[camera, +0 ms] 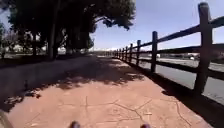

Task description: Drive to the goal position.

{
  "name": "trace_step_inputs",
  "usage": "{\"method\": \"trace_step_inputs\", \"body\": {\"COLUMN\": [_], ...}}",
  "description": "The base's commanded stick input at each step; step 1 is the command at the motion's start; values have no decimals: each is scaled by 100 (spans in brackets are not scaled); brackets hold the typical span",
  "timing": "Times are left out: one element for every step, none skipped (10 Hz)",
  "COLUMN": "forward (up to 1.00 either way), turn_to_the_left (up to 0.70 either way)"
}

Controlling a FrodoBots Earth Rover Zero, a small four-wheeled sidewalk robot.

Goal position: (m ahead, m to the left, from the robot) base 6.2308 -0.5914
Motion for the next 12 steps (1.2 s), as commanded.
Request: {"method": "trace_step_inputs", "body": {"forward": [100,100,100,100,100,100,100,100,100,100,100,100], "turn_to_the_left": [0,0,0,0,0,0,0,0,0,0,0,0]}}
